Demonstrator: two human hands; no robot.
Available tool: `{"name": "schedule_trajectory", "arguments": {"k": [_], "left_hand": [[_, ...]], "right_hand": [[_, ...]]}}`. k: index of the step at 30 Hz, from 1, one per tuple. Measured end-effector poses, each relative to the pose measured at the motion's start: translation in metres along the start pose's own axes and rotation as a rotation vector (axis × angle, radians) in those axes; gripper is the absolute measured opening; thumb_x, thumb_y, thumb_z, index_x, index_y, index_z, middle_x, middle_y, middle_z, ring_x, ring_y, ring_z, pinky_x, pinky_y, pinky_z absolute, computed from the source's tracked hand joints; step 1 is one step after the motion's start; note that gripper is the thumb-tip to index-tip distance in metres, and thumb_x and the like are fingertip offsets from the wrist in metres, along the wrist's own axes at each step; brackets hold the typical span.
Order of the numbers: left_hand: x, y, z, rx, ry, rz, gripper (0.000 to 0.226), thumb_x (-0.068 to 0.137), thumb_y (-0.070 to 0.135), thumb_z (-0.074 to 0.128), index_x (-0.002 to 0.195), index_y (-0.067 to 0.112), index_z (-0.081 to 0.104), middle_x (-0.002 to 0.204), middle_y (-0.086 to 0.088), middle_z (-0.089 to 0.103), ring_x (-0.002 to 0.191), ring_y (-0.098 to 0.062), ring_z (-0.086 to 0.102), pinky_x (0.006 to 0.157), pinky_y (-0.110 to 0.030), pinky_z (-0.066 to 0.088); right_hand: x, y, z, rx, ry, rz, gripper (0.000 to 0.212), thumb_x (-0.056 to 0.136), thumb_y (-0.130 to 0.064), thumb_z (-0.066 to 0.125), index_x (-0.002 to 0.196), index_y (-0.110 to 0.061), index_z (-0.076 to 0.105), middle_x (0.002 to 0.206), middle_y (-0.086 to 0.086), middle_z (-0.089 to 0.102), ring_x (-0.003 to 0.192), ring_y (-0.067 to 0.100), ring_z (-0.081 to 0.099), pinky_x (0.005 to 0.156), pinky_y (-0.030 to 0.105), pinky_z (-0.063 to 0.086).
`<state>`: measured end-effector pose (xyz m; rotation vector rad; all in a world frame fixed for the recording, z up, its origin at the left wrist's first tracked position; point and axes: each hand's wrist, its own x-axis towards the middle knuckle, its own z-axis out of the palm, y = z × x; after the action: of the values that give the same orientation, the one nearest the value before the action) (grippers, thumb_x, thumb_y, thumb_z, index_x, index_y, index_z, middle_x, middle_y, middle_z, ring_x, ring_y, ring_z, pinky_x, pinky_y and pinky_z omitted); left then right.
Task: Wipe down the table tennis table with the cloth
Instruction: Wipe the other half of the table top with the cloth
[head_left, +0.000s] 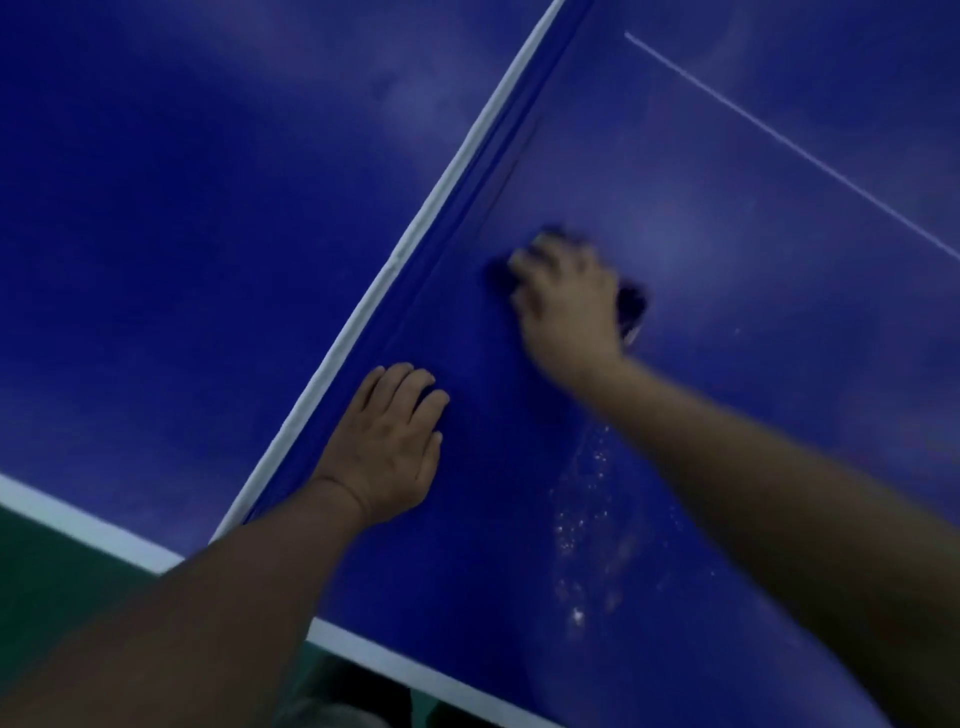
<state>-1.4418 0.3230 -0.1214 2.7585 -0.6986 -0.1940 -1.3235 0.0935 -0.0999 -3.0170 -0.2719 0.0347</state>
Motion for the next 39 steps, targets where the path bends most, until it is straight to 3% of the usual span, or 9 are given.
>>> {"name": "schedule_trajectory", "arguments": {"k": [4,7,12,14,20,26,33,36,39], "left_hand": [[0.034,-0.012,-0.001,-0.031,0.057,0.016,0.032,0.091,0.025,0.039,0.101,0.006,0.062,0.121,-0.019,0.057,0.122,-0.038,0.048,0.113,-0.053,0.033],[0.036,-0.016,0.004,-0.027,0.044,0.053,0.032,0.092,0.027,0.04,0.105,0.007,0.061,0.123,-0.018,0.055,0.125,-0.036,0.043,0.115,-0.052,0.027],[0.039,-0.017,0.002,0.022,-0.051,0.062,0.05,0.096,0.035,0.037,0.129,0.005,0.059,0.142,-0.015,0.051,0.14,-0.032,0.038,0.118,-0.053,0.022],[0.04,-0.016,0.0,0.023,-0.088,0.054,0.053,0.095,0.035,0.037,0.133,0.004,0.058,0.146,-0.015,0.05,0.142,-0.032,0.037,0.117,-0.054,0.026],[0.044,-0.007,-0.006,-0.002,-0.122,0.022,0.055,0.093,0.034,0.04,0.132,0.001,0.058,0.142,-0.018,0.053,0.139,-0.035,0.041,0.116,-0.051,0.023],[0.088,0.009,-0.008,0.02,-0.147,0.015,0.062,0.097,0.035,0.029,0.146,0.001,0.046,0.154,-0.015,0.042,0.147,-0.031,0.033,0.125,-0.045,0.014],[0.155,0.009,-0.018,0.084,-0.164,0.133,0.056,0.092,0.03,0.033,0.129,-0.001,0.06,0.129,-0.019,0.059,0.124,-0.037,0.055,0.117,-0.052,0.032],[0.169,0.014,-0.017,0.043,-0.152,0.13,0.058,0.092,0.031,0.034,0.135,-0.001,0.057,0.137,-0.019,0.056,0.13,-0.037,0.051,0.117,-0.052,0.033],[0.216,0.018,-0.015,-0.005,-0.096,0.098,0.059,0.099,0.033,0.033,0.148,0.002,0.042,0.154,-0.016,0.038,0.145,-0.033,0.031,0.125,-0.047,0.014]], "right_hand": [[-0.098,-0.029,0.014,0.109,-0.083,-0.322,0.042,0.101,-0.04,0.048,0.141,-0.028,0.053,0.154,0.003,0.044,0.142,0.035,0.035,0.107,0.055,0.032],[-0.035,0.026,0.01,0.064,-0.026,-0.472,0.039,0.096,-0.034,0.06,0.132,-0.021,0.064,0.143,0.011,0.056,0.129,0.041,0.05,0.095,0.053,0.044],[0.094,0.073,0.002,0.05,0.076,0.235,0.044,0.103,-0.039,0.044,0.145,-0.027,0.05,0.157,0.004,0.038,0.138,0.04,0.035,0.111,0.053,0.03],[0.092,0.04,0.004,0.029,0.08,0.277,0.042,0.101,-0.038,0.043,0.141,-0.029,0.052,0.154,0.002,0.041,0.135,0.038,0.038,0.107,0.053,0.033],[0.019,0.019,0.01,0.047,-0.062,-0.502,0.04,0.099,-0.04,0.052,0.135,-0.027,0.062,0.148,0.004,0.053,0.131,0.035,0.042,0.099,0.052,0.038],[0.136,0.072,-0.005,0.044,0.014,0.288,0.043,0.104,-0.04,0.04,0.146,-0.031,0.046,0.159,0.003,0.034,0.14,0.038,0.032,0.111,0.054,0.029],[0.077,0.063,0.012,0.091,-0.024,-0.415,0.04,0.1,-0.04,0.051,0.137,-0.029,0.062,0.149,0.003,0.052,0.13,0.038,0.047,0.1,0.051,0.037],[0.163,0.113,-0.003,0.041,0.047,-0.068,0.041,0.101,-0.04,0.051,0.141,-0.032,0.058,0.153,0.002,0.046,0.131,0.037,0.045,0.104,0.05,0.039],[0.211,0.124,-0.005,0.073,0.073,0.255,0.042,0.104,-0.043,0.041,0.145,-0.036,0.048,0.157,-0.003,0.037,0.138,0.034,0.035,0.11,0.047,0.031]]}}
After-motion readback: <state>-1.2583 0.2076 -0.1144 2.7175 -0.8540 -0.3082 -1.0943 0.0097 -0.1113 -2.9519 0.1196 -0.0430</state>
